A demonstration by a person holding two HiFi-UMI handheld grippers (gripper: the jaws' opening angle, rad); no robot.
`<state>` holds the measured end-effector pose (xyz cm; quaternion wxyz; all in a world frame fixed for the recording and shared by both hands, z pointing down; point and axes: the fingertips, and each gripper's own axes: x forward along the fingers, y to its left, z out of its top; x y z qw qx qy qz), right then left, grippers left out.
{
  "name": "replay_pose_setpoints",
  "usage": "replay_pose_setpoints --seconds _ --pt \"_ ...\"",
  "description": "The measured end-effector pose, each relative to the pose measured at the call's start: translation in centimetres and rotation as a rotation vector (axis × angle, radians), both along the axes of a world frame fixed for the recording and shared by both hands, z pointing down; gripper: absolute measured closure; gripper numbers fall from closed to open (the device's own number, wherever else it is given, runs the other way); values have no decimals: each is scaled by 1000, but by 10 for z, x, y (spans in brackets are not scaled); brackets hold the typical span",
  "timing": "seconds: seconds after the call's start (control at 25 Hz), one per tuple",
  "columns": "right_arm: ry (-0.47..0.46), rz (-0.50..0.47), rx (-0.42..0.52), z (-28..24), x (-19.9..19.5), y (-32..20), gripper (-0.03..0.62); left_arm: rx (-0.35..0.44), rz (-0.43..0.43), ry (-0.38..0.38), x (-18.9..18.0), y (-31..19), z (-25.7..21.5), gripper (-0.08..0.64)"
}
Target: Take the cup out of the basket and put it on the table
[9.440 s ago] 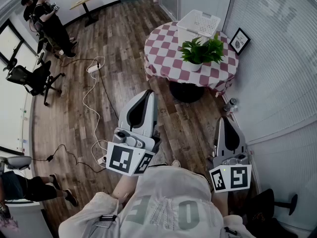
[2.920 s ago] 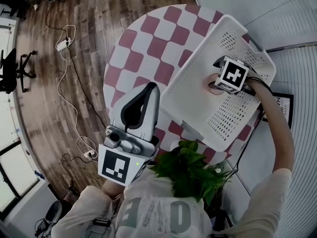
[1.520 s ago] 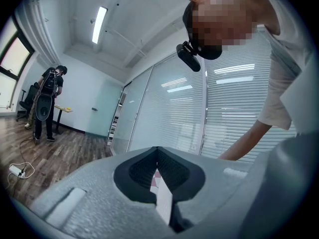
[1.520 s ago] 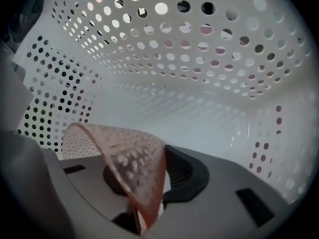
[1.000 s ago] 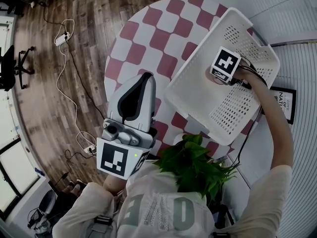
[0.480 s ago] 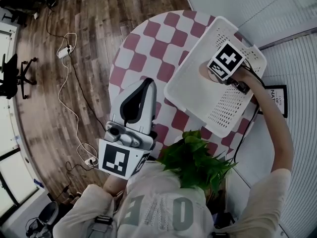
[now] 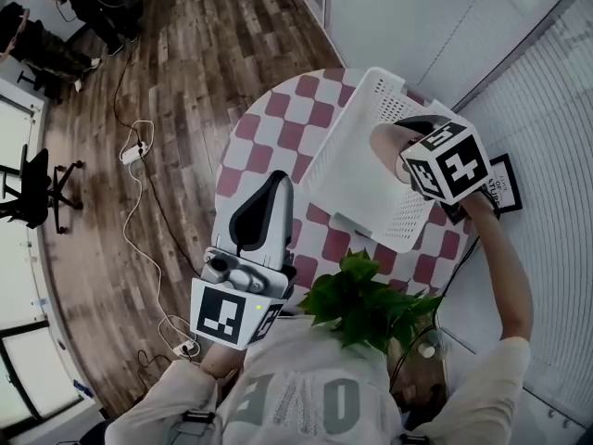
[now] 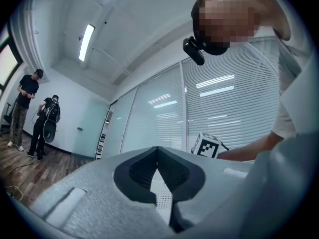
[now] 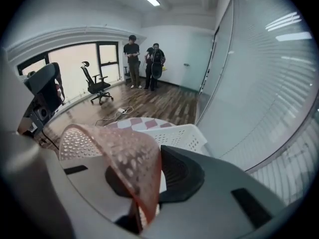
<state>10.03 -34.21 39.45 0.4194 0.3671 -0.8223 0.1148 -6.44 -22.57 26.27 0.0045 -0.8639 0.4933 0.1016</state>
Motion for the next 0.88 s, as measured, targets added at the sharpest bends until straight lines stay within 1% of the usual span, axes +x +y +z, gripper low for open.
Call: replay_pose_setpoints --seconds 0.08,0.16,0.36,0.52,0.64,0.8,0.88 --pt "13 19 107 -33 8 16 540 23 16 1 10 10 -14 555" --pt "17 33 187 -61 15 36 540 44 36 -6 20 17 -23 555" --pt "-77 63 348 -121 13 83 543 81 69 -7 31 30 -38 555" --pt "-209 113 455 -158 11 123 545 100 92 -6 39 45 -50 555" --pt "-314 172 531 -173 15 150 548 119 98 -18 44 56 -59 555" --pt "-476 315 612 -177 23 180 549 137 89 -48 47 66 -64 555" --pt "-527 388 669 -178 31 191 549 143 87 -48 49 66 -66 555"
